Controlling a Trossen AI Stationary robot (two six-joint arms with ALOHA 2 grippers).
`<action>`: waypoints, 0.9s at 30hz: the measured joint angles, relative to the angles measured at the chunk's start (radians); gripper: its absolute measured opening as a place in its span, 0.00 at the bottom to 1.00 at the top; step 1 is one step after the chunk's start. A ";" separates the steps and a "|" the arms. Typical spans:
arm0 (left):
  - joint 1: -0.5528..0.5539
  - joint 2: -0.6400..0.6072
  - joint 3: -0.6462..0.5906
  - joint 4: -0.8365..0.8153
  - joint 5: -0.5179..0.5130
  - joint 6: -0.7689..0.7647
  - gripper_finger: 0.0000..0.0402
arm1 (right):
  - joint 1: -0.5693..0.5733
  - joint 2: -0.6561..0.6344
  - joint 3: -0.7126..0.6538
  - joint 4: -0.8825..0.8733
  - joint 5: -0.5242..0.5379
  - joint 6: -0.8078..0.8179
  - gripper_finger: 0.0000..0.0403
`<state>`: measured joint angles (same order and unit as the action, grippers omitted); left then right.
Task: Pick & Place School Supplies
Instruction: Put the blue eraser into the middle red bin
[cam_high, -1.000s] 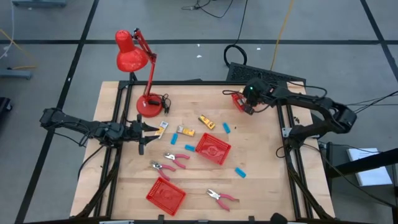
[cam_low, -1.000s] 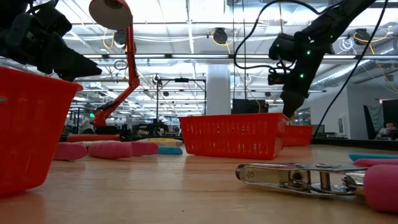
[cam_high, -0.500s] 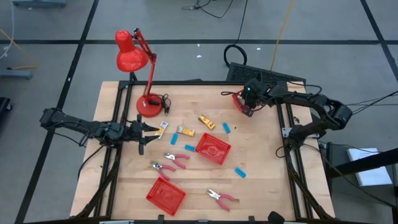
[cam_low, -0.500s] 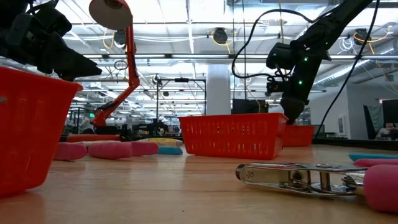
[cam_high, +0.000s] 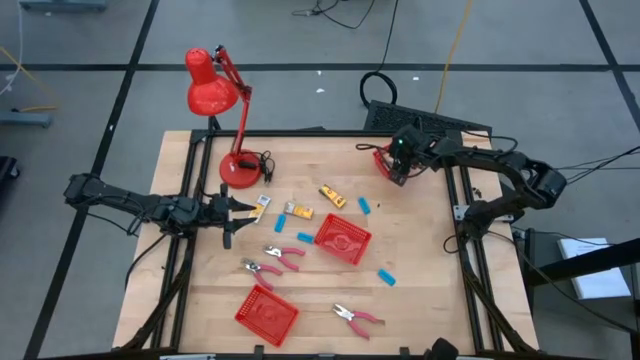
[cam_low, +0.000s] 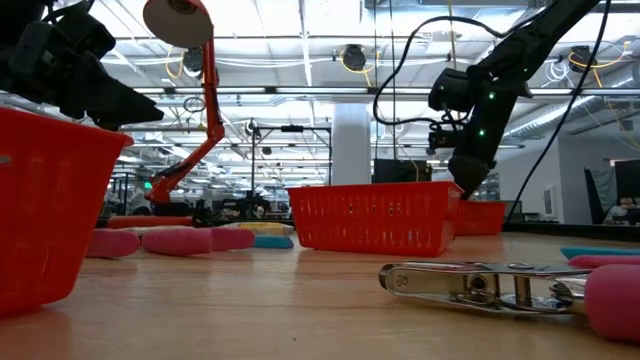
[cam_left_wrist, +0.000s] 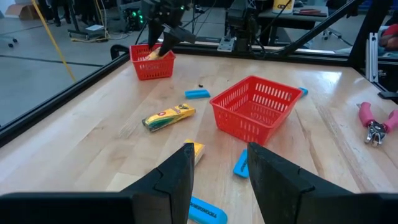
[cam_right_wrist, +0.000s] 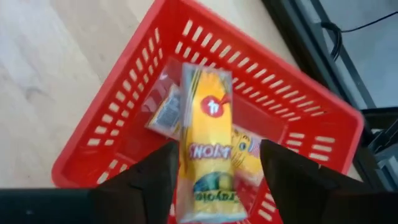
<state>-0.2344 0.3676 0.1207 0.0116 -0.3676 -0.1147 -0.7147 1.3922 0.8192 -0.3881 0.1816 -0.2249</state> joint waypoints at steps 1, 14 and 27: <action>0.000 0.000 0.000 0.000 0.000 0.000 0.38 | 0.000 -0.002 0.000 0.009 0.000 -0.001 0.55; 0.000 0.000 0.000 0.000 0.000 0.005 0.38 | 0.100 -0.094 0.001 0.086 -0.049 0.001 0.55; 0.000 0.000 0.000 0.000 0.000 0.004 0.38 | 0.428 -0.042 0.003 0.275 -0.144 0.211 0.51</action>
<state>-0.2344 0.3676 0.1207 0.0113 -0.3679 -0.1108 -0.2866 1.3505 0.8224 -0.1135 0.0379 -0.0137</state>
